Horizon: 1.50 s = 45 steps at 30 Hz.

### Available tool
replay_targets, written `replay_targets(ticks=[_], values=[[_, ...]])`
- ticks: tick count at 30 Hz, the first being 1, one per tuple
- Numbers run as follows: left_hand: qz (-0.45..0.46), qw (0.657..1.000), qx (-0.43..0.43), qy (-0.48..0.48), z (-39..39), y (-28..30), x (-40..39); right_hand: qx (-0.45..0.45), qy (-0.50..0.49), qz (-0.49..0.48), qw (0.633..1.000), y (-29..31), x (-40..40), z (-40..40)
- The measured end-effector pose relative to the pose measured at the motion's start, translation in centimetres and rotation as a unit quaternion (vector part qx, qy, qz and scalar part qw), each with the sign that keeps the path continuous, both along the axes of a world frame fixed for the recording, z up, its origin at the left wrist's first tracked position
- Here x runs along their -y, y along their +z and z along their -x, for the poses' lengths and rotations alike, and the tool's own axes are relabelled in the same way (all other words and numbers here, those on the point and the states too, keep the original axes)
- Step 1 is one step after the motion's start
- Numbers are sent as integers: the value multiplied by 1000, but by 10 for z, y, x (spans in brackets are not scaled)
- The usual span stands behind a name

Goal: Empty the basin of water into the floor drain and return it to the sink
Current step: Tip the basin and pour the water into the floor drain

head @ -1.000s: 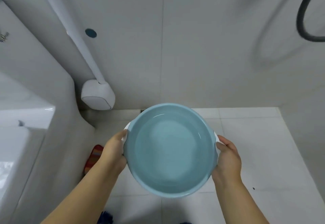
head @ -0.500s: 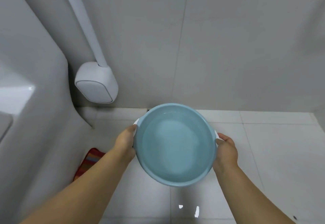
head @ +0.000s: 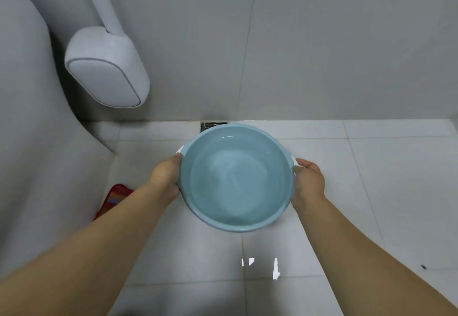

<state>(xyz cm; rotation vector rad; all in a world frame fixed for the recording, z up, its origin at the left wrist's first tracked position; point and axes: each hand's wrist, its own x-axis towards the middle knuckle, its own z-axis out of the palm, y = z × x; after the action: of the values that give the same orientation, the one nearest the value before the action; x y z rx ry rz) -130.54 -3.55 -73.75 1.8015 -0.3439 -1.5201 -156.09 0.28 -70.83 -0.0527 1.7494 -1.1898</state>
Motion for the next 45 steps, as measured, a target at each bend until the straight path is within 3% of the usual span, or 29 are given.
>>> replay_targets(ticks=[7, 14, 21, 45], values=[[22, 999, 33, -32, -16, -15, 11, -65, 69, -18, 995, -30, 9, -3], [4, 1000, 13, 6, -26, -25, 6, -109, 127, -23, 986, -46, 11, -8], [-7, 999, 46, 14, -35, -24, 9, -150, 172, -9, 974, -49, 16, -14], [-21, 996, 81, 11, -39, -22, 14, -72, 114, 25, 990, -47, 22, -17]])
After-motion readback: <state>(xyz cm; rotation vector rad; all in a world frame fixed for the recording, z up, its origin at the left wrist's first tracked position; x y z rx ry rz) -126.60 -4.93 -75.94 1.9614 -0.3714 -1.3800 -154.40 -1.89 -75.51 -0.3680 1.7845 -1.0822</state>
